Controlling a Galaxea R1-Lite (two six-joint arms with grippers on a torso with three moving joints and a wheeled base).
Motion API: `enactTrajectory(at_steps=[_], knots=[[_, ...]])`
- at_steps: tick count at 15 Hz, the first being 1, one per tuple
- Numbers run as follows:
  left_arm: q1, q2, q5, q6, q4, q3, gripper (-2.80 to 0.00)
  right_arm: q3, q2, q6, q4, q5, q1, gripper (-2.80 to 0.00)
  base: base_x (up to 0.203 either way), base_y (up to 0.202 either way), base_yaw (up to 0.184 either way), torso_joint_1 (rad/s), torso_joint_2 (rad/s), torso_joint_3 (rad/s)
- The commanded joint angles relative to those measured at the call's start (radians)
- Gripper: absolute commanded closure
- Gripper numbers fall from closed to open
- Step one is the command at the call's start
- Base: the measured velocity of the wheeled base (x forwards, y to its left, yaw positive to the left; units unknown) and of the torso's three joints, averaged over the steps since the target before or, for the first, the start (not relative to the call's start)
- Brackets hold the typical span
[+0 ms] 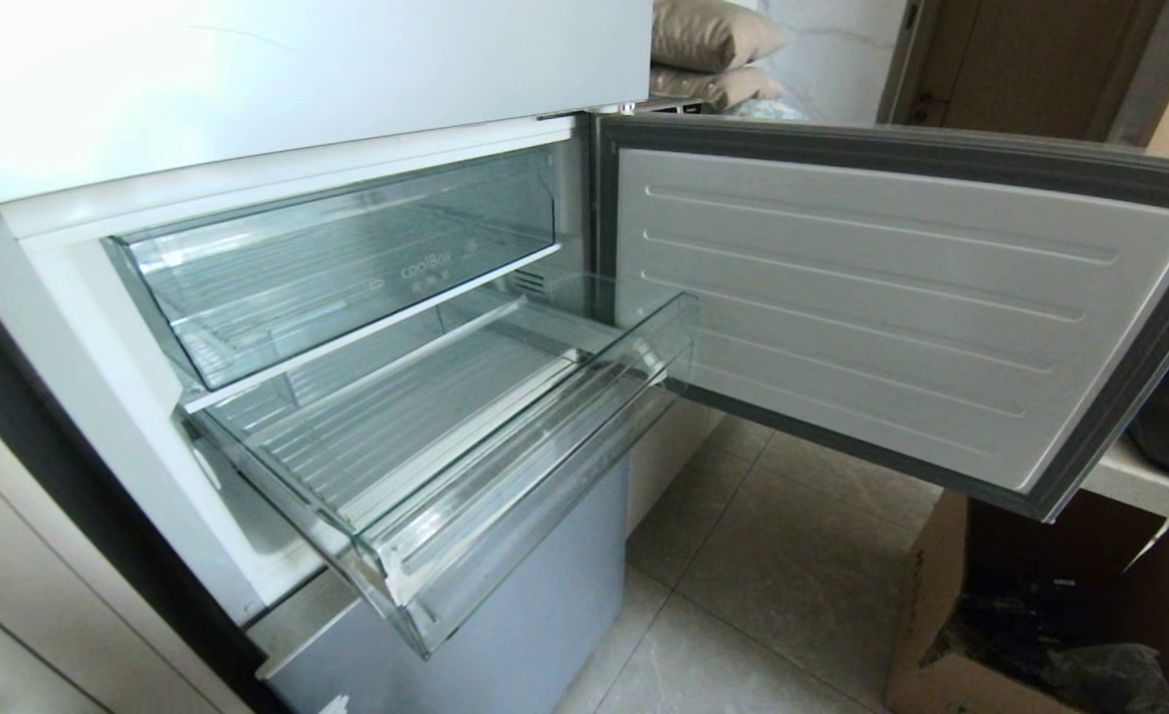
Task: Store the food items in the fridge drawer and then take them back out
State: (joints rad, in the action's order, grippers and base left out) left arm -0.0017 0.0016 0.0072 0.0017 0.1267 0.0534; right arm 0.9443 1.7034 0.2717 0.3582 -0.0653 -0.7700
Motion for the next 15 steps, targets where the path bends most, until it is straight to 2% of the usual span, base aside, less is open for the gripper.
enactTrajectory(at_steps=[1,10,15], knots=[[0.000,0.000,0.000,0.000,0.001,0.000,0.00,0.081,0.105,0.001,0.002,0.005,0.005,0.00,0.000,0.000,0.000,0.000,0.00,0.000],[0.000,0.000,0.000,0.000,0.001,0.000,0.00,0.342,0.371,-0.011,-0.001,0.012,0.019,0.00,0.000,0.000,0.000,0.000,0.00,0.000],[0.000,0.000,0.000,0.000,0.001,0.000,0.00,0.377,0.401,-0.008,0.001,0.013,0.053,0.00,0.000,0.000,0.000,0.000,0.00,0.000]])
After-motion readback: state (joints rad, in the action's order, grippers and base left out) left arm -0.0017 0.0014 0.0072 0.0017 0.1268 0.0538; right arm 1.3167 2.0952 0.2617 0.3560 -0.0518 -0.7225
